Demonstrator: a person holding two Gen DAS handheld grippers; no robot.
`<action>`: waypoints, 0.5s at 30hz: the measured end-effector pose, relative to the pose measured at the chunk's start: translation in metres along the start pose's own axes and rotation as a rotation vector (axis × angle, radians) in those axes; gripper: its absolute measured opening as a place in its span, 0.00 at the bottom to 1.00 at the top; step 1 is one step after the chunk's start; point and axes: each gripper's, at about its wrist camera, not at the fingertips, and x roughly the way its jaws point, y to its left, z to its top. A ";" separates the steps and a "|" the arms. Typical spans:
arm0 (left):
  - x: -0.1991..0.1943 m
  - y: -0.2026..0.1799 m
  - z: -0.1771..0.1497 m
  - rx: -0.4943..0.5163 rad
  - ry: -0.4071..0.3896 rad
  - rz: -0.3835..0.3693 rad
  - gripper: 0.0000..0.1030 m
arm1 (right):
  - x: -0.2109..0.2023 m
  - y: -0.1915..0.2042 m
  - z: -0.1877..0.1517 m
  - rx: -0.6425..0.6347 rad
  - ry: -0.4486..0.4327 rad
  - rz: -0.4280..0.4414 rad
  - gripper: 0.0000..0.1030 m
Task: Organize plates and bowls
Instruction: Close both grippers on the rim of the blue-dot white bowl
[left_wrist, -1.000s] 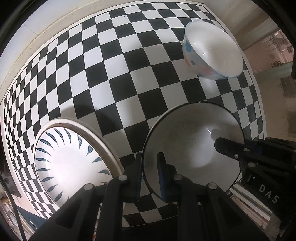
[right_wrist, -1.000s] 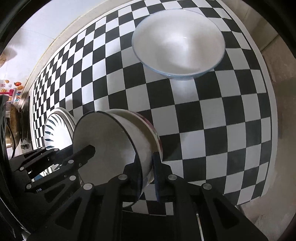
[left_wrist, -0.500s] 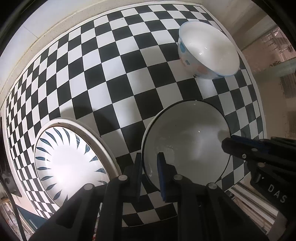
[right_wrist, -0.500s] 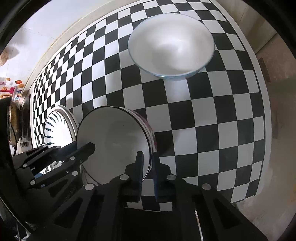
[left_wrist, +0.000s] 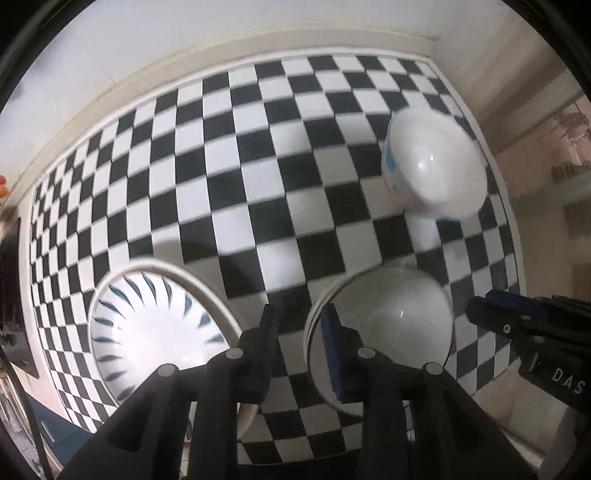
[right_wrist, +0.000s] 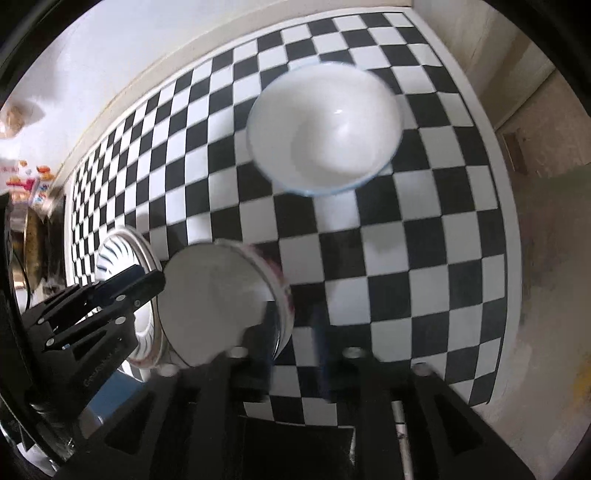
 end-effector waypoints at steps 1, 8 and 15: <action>-0.003 -0.002 0.004 0.001 -0.005 -0.011 0.26 | -0.003 -0.005 0.003 0.015 -0.011 0.011 0.57; -0.001 -0.019 0.058 0.001 0.002 -0.084 0.33 | -0.015 -0.052 0.035 0.152 -0.075 0.067 0.60; 0.034 -0.034 0.117 -0.016 0.105 -0.185 0.33 | -0.008 -0.092 0.076 0.245 -0.095 0.066 0.60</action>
